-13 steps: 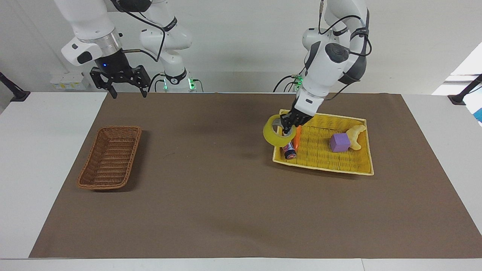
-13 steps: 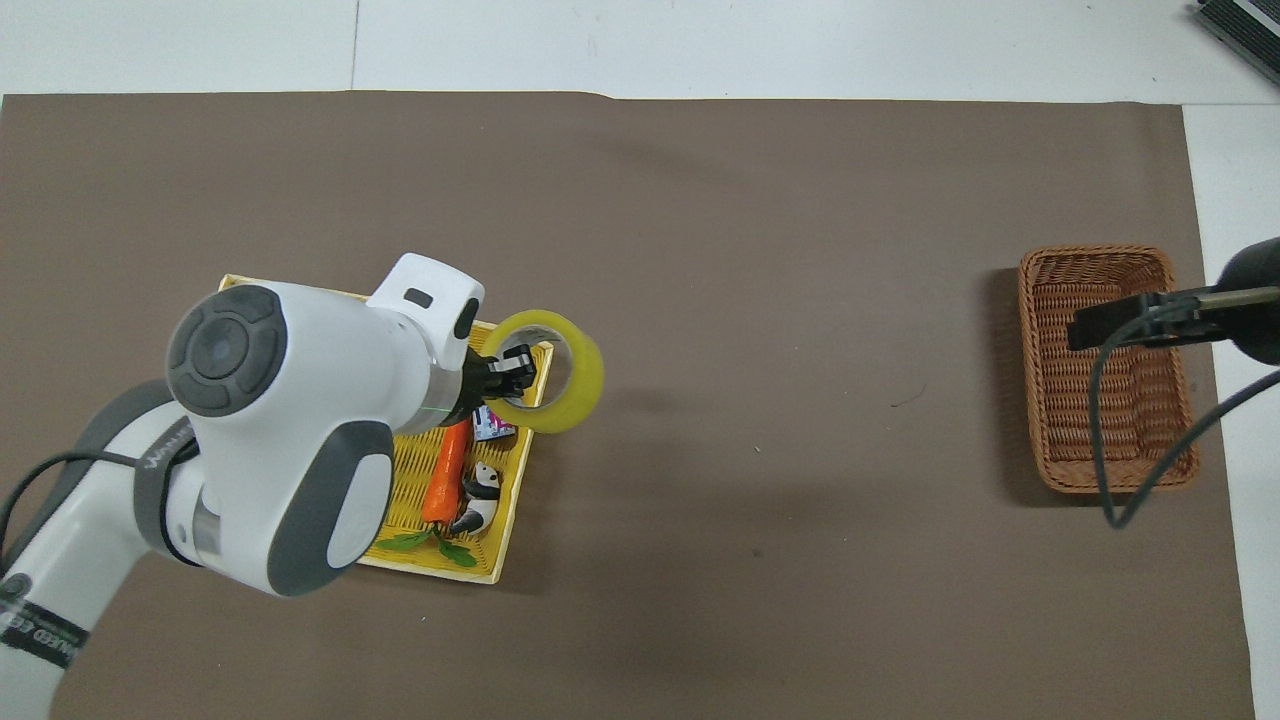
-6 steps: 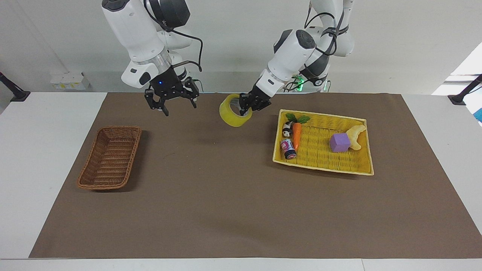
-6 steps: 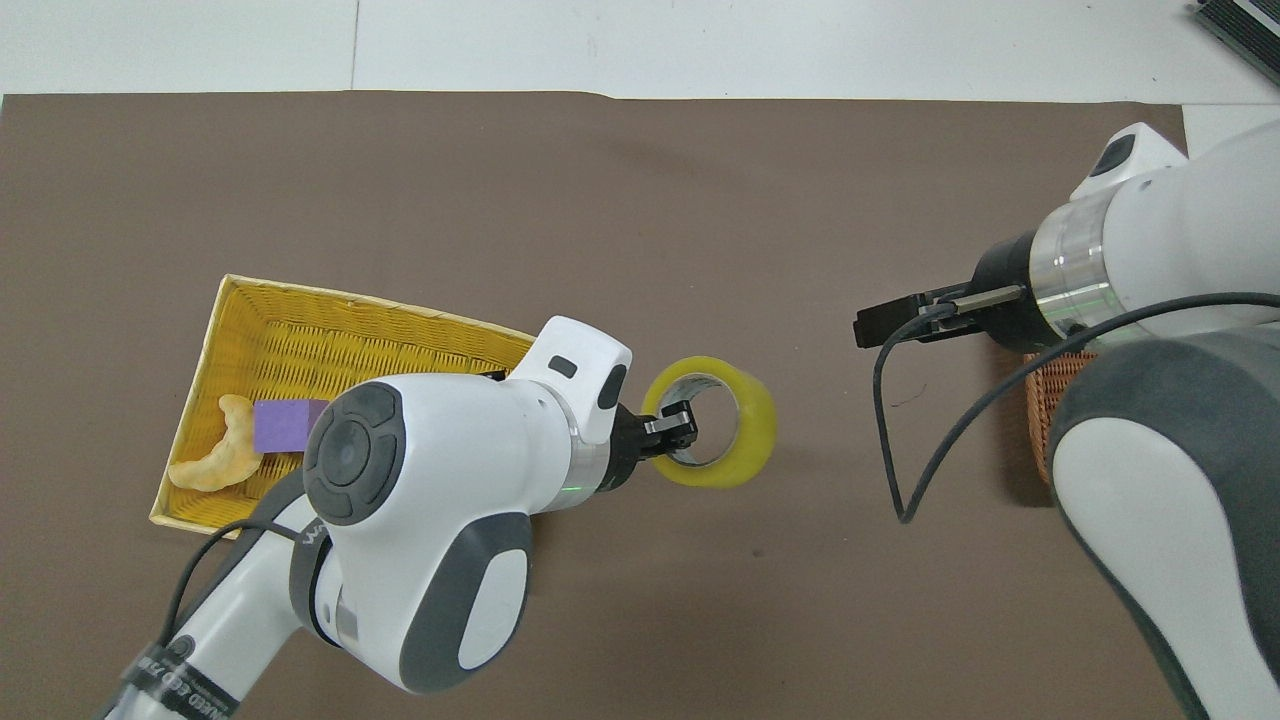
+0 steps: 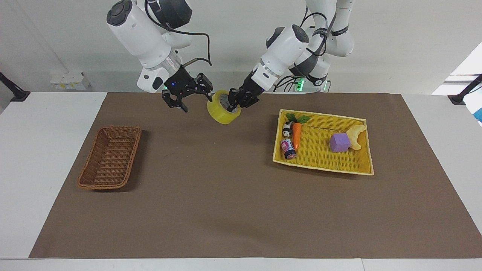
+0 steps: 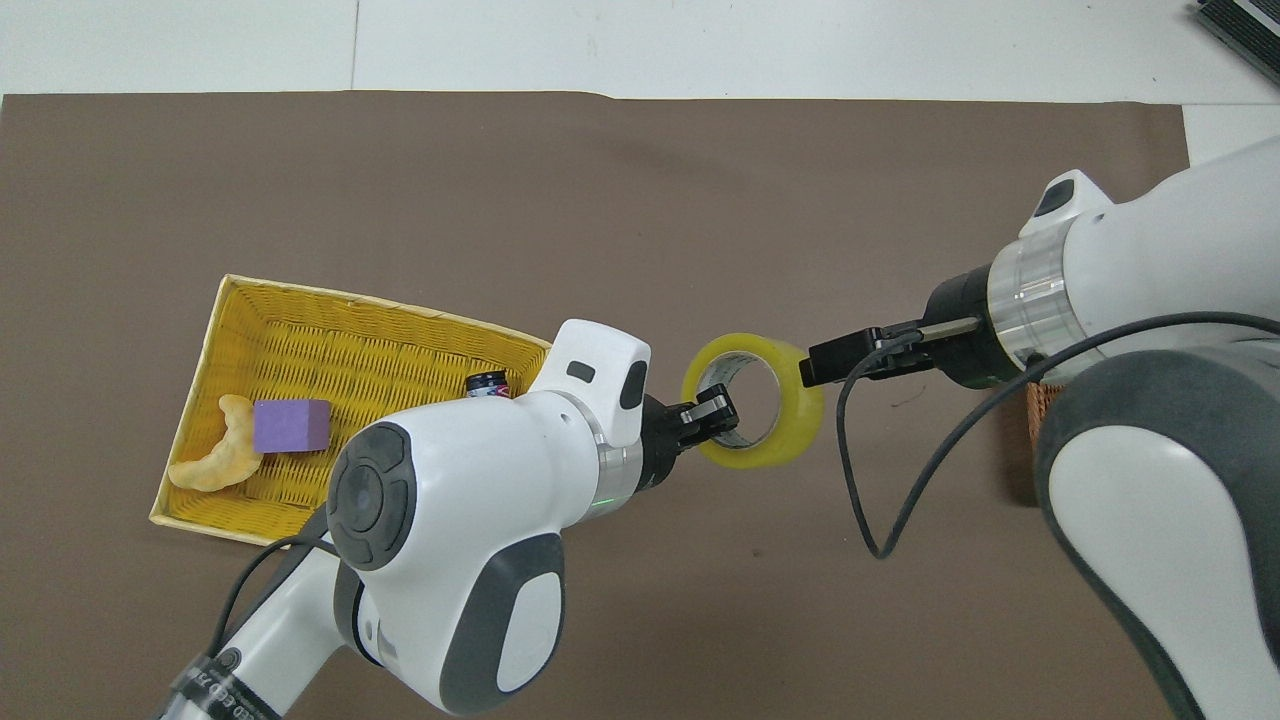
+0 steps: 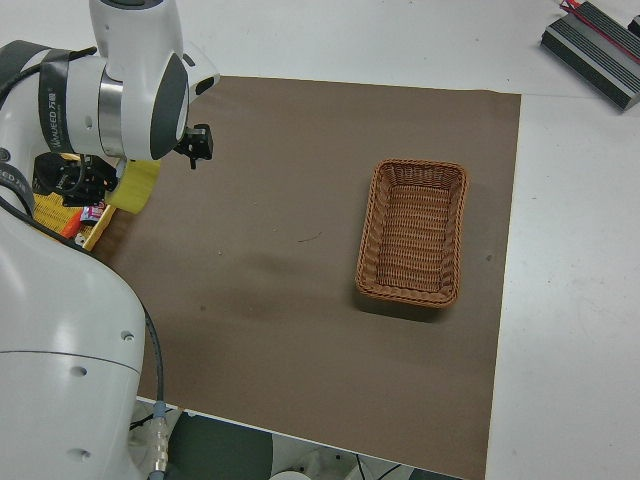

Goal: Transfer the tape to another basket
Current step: 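Carry the tape toward the right gripper while the right gripper reaches it, then grasp the tape with the right gripper while the left gripper releases it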

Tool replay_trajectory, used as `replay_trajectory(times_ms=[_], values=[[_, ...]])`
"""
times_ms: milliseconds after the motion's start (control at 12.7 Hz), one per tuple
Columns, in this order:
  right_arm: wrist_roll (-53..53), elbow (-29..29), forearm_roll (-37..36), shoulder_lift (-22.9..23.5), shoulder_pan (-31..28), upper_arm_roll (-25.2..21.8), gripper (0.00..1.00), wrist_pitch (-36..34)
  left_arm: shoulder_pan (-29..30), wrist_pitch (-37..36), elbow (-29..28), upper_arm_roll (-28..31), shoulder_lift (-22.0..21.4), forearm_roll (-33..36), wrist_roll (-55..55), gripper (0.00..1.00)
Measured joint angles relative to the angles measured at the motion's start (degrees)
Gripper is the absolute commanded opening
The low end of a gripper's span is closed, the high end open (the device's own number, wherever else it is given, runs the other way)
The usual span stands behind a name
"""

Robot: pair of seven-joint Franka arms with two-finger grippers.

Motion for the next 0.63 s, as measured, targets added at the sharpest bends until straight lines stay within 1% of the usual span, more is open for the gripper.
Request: replay_trajectory(times_ms=[157, 236, 315, 393, 472, 629], values=[[-0.60, -1.69, 3.40, -1.39, 0.00, -0.02, 1.00, -0.33, -0.23, 2.93, 0.61, -0.87, 0.63, -0.24, -1.39, 0.00], [-0.91, -2.19, 3.91, -1.74, -0.10, -0.05, 1.00, -0.39, -0.26, 4.13, 1.40, -1.21, 1.08, -0.32, -2.14, 0.00], [-2.13, -2.77, 3.99, -1.95, -0.19, -0.18, 0.66, -0.56, -0.28, 5.64, 2.20, -1.41, 1.59, -0.35, -2.91, 0.00], [-3.63, -3.23, 4.09, -2.06, -0.21, -0.34, 0.28, -0.56, -0.30, 6.60, 2.72, -1.55, 2.06, -0.35, -3.39, 0.00], [-4.57, -3.34, 4.11, -2.10, -0.25, -0.41, 0.00, -0.56, -0.33, 7.16, 2.81, -1.75, 2.48, -0.35, -3.63, 0.00], [-4.80, -3.34, 4.32, -2.34, -0.26, -0.43, 0.00, -0.65, -0.44, 7.93, 2.85, -2.15, 3.19, -0.36, -3.71, 0.00]])
